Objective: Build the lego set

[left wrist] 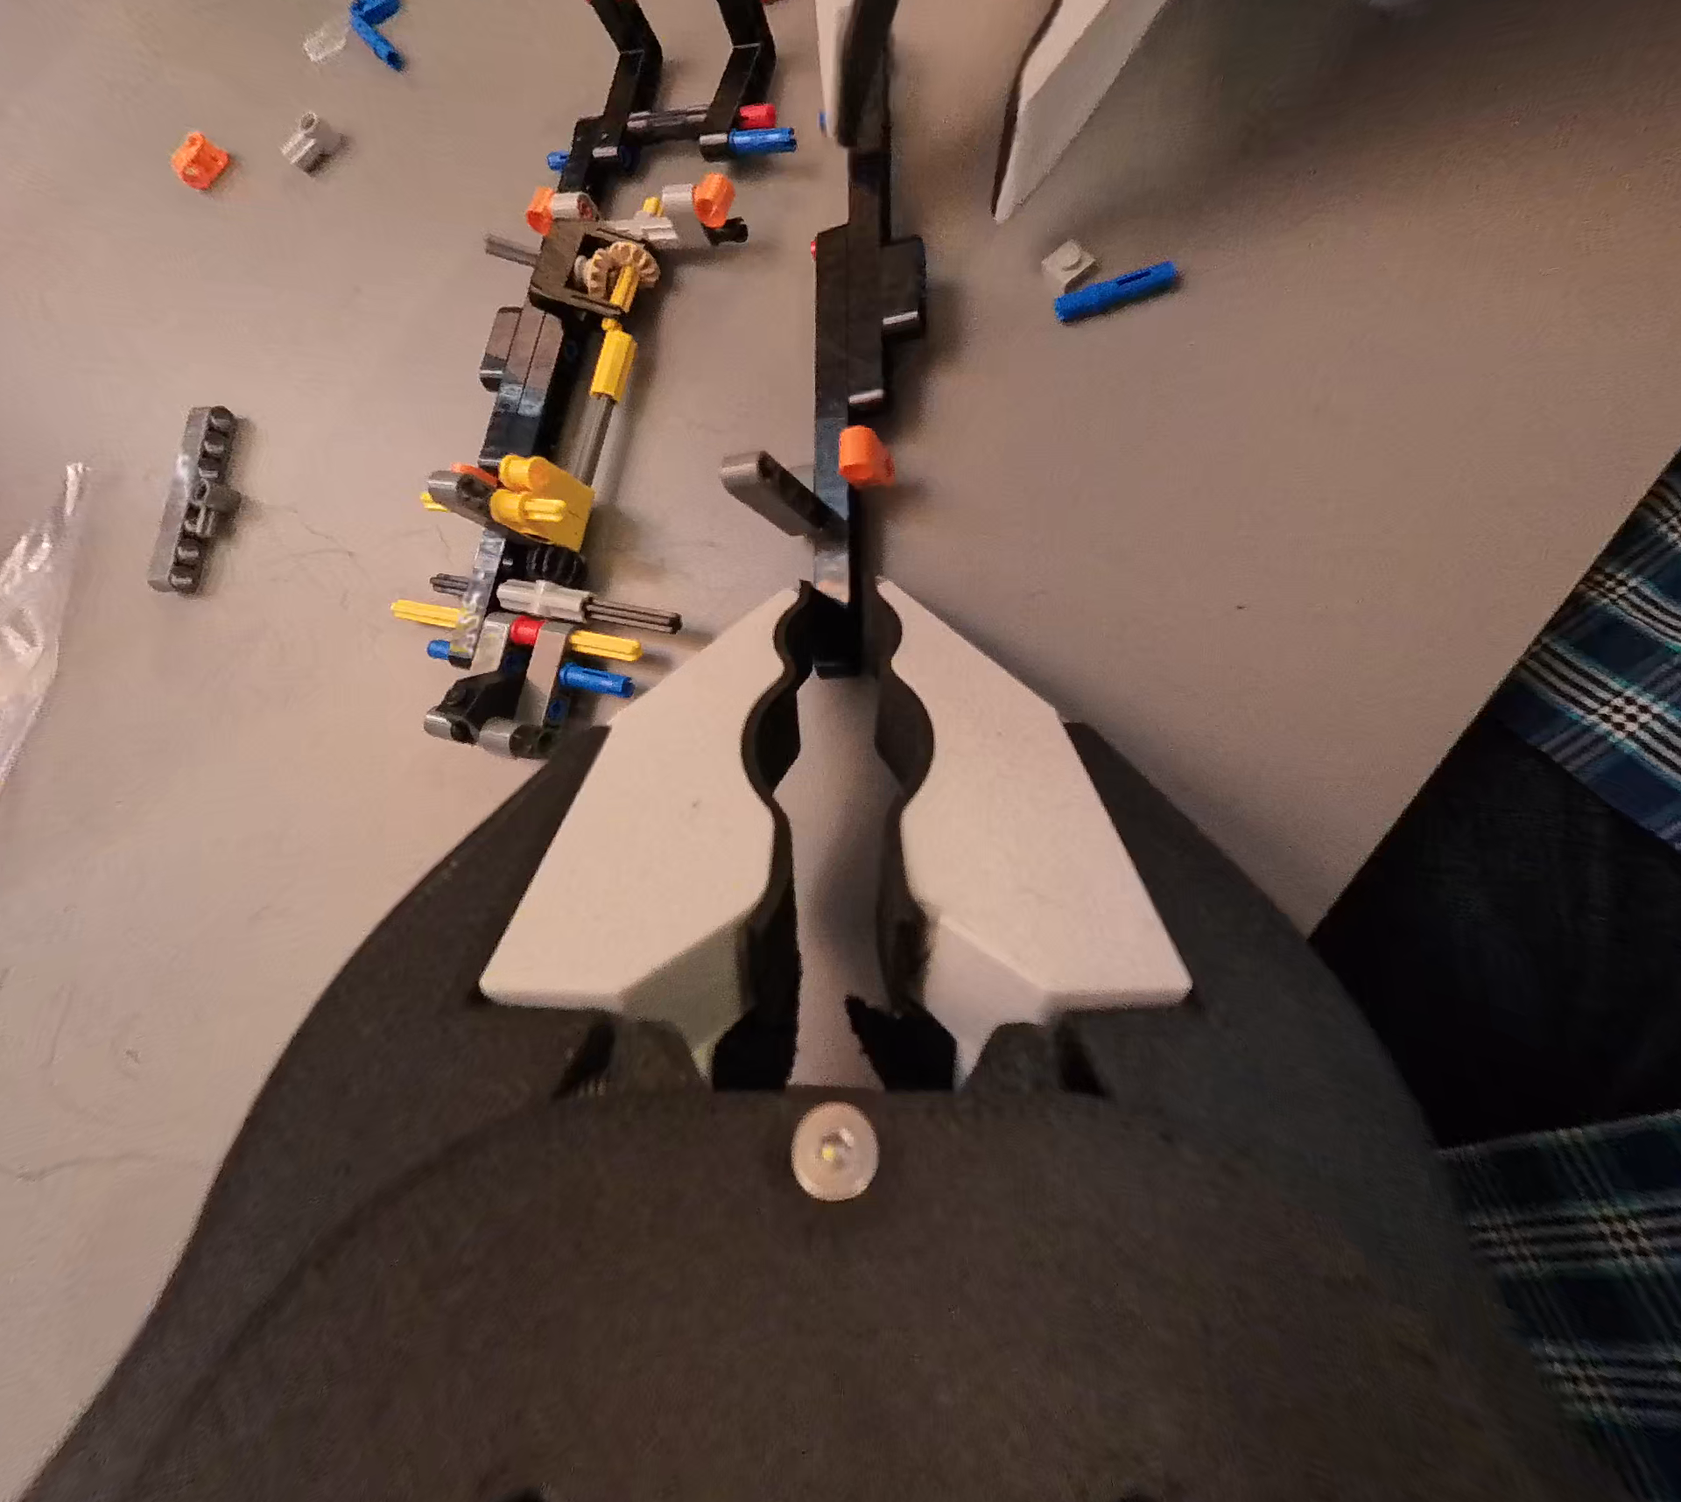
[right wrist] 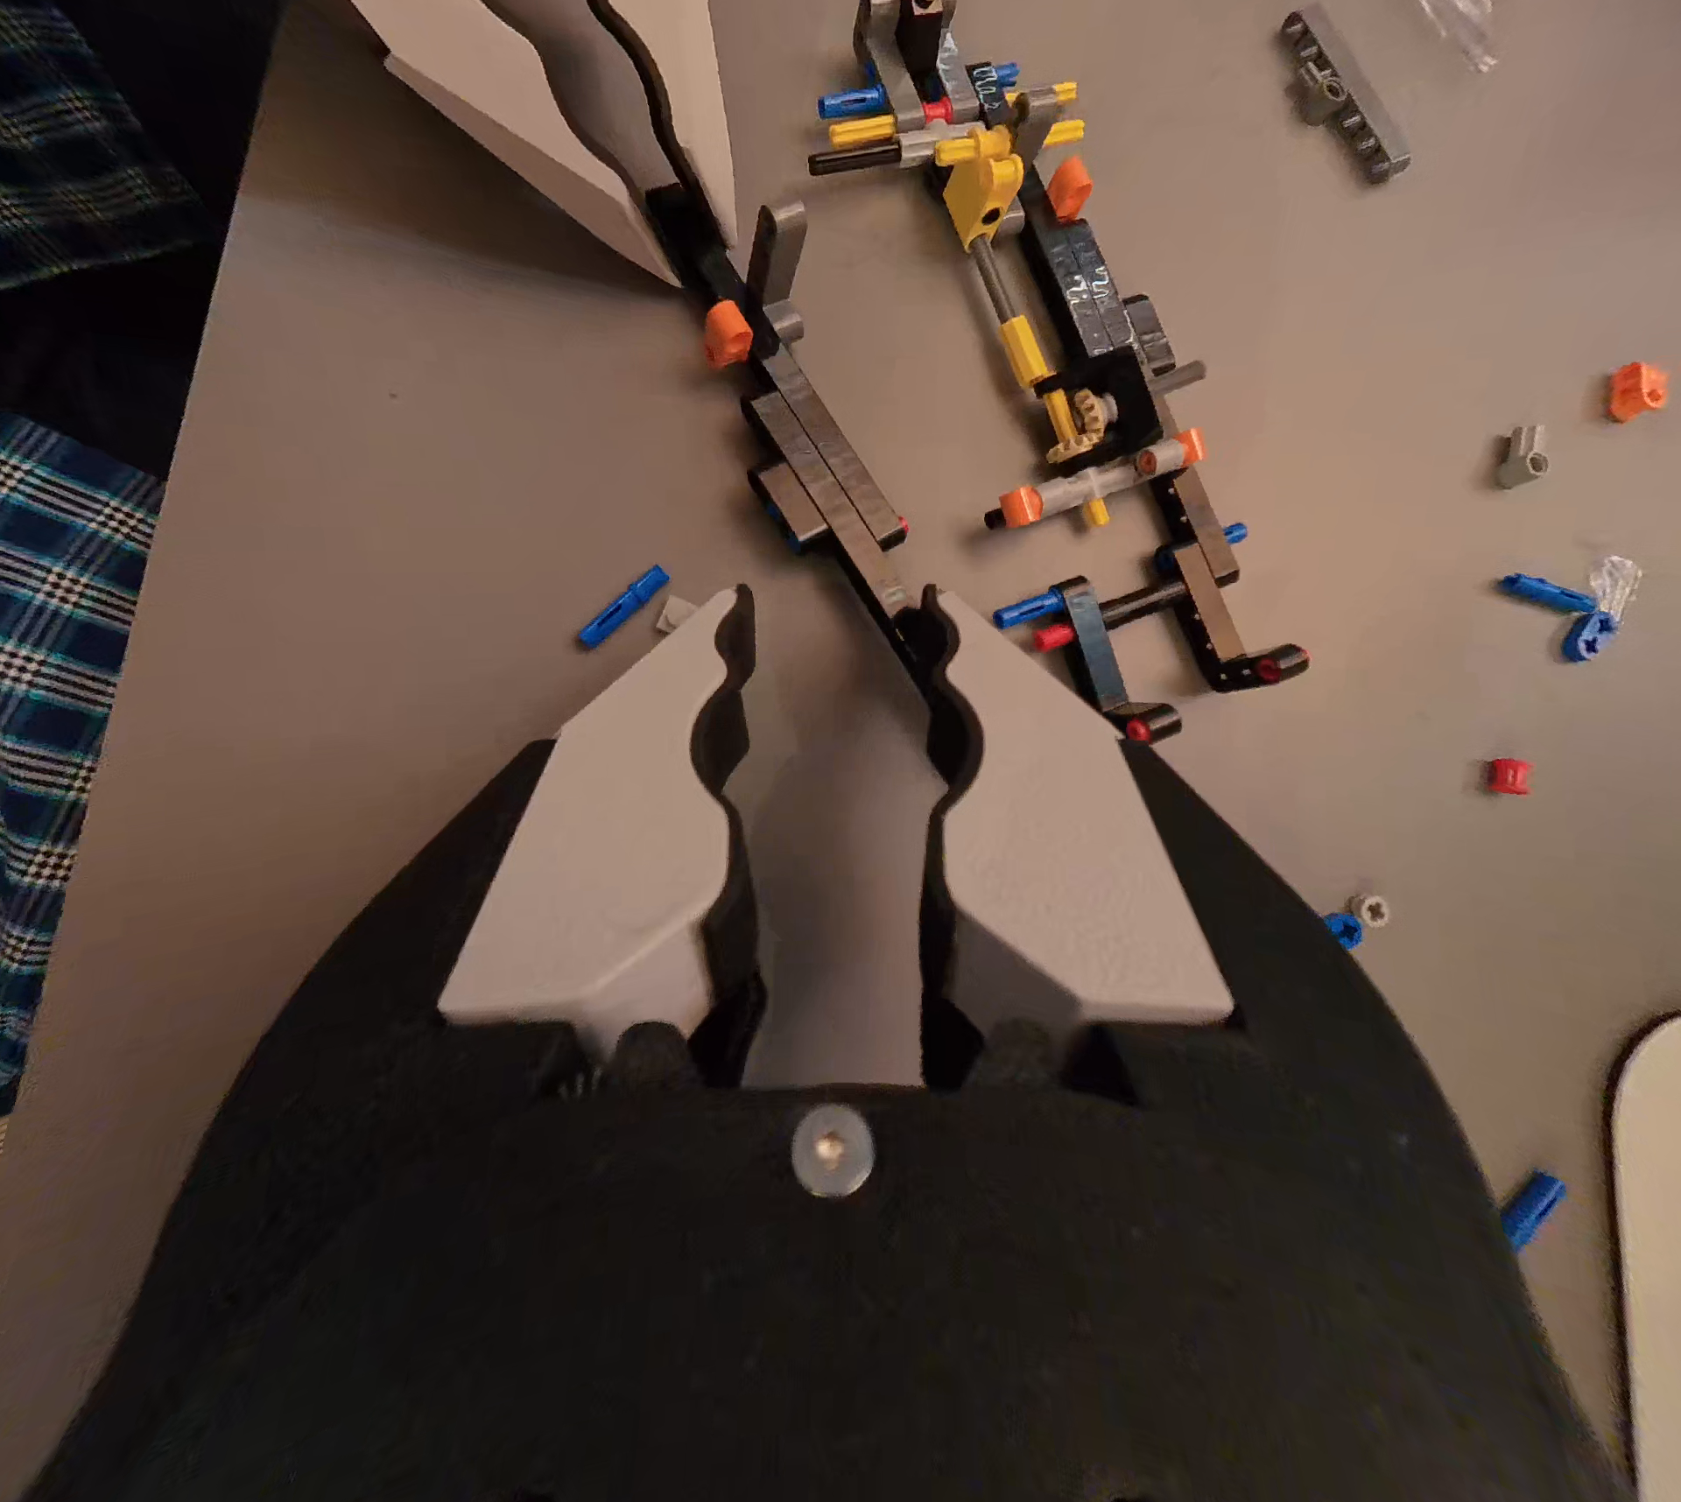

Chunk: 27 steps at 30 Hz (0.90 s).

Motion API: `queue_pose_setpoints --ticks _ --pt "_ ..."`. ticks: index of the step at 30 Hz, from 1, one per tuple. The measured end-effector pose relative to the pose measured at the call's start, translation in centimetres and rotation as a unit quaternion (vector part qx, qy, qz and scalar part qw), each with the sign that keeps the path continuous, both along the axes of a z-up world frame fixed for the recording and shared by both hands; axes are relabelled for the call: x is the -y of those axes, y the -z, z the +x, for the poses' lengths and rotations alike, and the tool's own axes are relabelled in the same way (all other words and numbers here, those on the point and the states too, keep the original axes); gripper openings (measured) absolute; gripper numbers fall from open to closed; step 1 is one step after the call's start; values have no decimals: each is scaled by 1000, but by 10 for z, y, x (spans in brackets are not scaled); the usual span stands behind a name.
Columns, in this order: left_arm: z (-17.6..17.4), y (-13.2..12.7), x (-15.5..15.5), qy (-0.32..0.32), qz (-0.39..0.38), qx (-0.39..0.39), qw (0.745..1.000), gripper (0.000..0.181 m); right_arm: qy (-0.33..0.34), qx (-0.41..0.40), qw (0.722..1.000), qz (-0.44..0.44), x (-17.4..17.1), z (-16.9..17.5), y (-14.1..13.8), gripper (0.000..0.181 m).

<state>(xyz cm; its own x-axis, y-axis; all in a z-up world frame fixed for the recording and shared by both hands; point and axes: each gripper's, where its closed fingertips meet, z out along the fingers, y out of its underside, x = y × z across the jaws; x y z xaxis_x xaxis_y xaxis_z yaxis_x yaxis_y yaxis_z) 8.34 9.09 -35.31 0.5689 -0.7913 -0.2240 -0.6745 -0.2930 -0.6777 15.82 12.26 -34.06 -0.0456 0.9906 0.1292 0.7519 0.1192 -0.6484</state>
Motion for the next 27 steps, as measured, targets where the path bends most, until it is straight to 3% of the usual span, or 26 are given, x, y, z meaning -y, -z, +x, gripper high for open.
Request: queue_pose_setpoints --ticks 6,9,15,22,25,27 --pt "5 -3 4 -15 -65 55 996 7 -33 -17 994 104 5 -12 -7 30" --pt "8 -8 4 -21 -90 88 992 7 -43 0 979 202 2 -15 -6 27" --pt "13 -17 4 -34 -140 159 977 7 -54 16 947 317 -2 -22 -7 10" --pt "13 -26 5 -40 -169 213 962 6 -57 8 941 333 0 -23 -8 7" --pt "15 -25 8 -36 -166 206 964 6 -59 15 939 338 2 -21 -3 21" --pt "17 -25 9 -35 -166 208 963 6 -58 18 938 341 3 -20 -1 11"
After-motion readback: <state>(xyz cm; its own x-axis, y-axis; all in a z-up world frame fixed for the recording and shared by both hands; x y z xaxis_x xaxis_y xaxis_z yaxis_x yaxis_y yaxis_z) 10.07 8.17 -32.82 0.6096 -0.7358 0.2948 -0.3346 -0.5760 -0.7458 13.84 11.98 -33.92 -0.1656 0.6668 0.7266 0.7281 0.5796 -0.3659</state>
